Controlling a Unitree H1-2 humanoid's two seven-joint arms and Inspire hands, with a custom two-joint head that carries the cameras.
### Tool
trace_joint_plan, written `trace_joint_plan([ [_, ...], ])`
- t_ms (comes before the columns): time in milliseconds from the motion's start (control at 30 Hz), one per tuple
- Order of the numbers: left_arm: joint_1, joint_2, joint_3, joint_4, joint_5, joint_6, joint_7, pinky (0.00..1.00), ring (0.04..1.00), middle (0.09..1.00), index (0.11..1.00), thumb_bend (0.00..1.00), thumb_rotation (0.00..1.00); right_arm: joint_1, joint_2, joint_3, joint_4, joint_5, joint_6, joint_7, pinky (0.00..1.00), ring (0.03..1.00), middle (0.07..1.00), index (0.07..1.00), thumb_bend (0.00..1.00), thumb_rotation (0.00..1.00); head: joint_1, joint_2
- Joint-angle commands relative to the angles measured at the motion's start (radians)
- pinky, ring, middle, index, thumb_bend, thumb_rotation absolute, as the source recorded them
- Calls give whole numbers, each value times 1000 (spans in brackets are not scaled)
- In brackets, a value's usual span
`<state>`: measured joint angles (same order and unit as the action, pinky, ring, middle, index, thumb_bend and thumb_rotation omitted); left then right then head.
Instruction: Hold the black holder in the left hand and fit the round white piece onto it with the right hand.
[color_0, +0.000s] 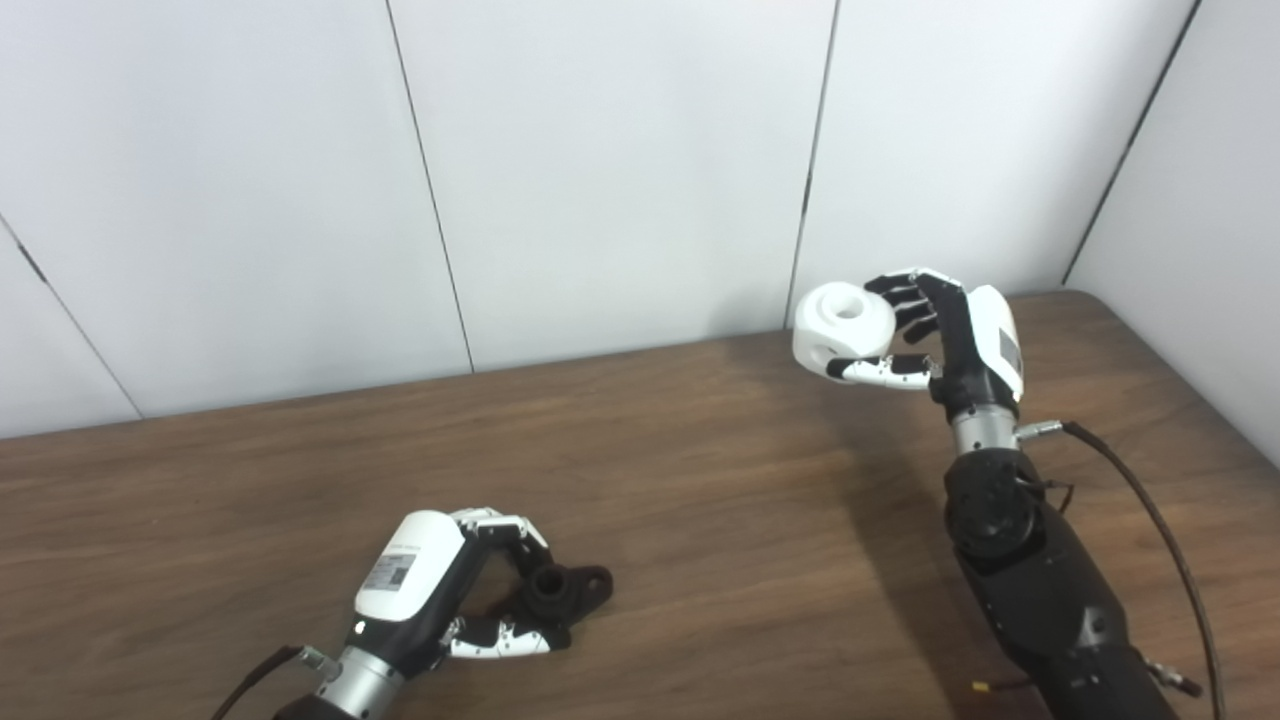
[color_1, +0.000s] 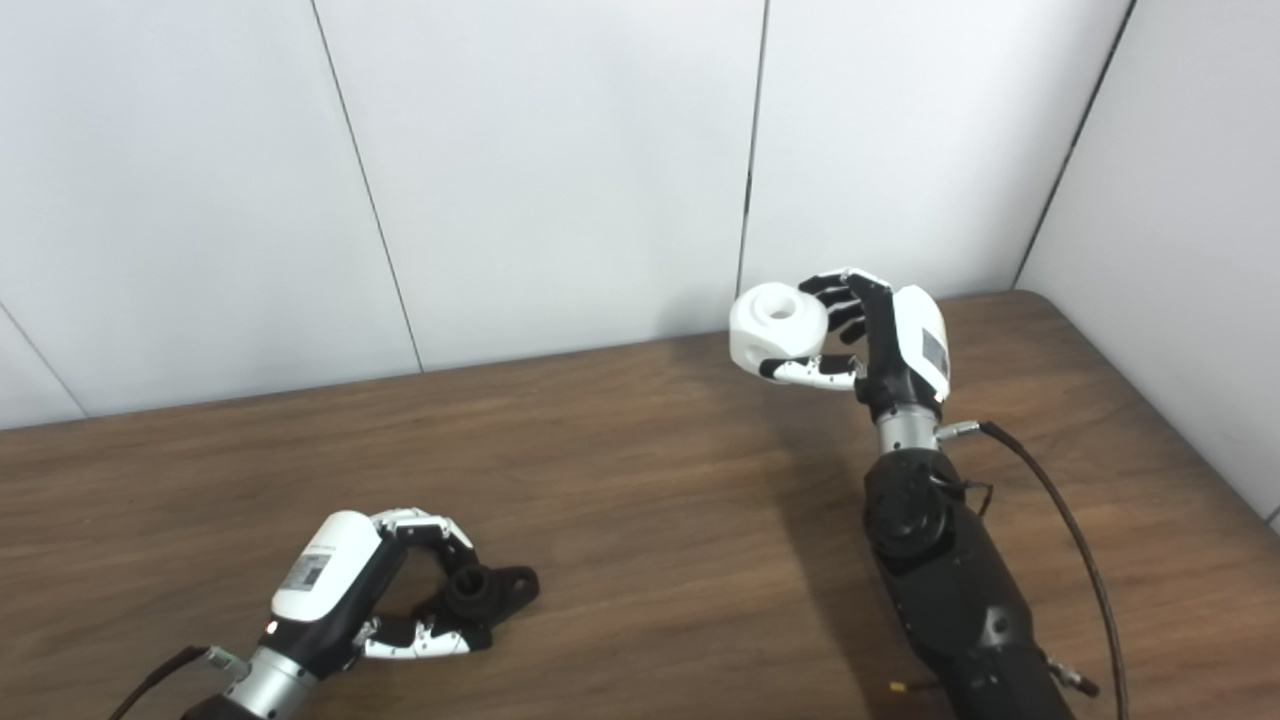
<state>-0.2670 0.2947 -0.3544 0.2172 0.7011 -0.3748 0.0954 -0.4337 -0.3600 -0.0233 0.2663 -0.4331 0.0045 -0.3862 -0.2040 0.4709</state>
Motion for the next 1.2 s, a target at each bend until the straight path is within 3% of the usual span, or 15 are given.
trace_joint_plan([
  [0, 42, 6, -11, 46, 16, 2, 4, 669, 649, 492, 482, 525, 0, -24, -8, -6, -62, -7, -16, 9, 459, 528, 564, 490, 510, 142, 4, 3],
  [167, 44, 7, -11, 39, 10, 6, -5, 673, 653, 493, 482, 525, 0, 4, 12, 3, -156, 8, -51, 51, 394, 484, 537, 489, 508, 138, 18, 8],
  [567, 49, -6, -16, 39, 28, 19, 0, 674, 650, 493, 482, 525, 0, 79, 71, 63, -390, 0, -45, 191, 427, 502, 538, 489, 507, 137, 81, 22],
  [1167, 41, -37, -29, 51, 49, 40, 4, 679, 657, 493, 482, 526, 0, 164, 132, 162, -514, -6, -91, 356, 388, 467, 525, 488, 508, 132, 158, 30],
])
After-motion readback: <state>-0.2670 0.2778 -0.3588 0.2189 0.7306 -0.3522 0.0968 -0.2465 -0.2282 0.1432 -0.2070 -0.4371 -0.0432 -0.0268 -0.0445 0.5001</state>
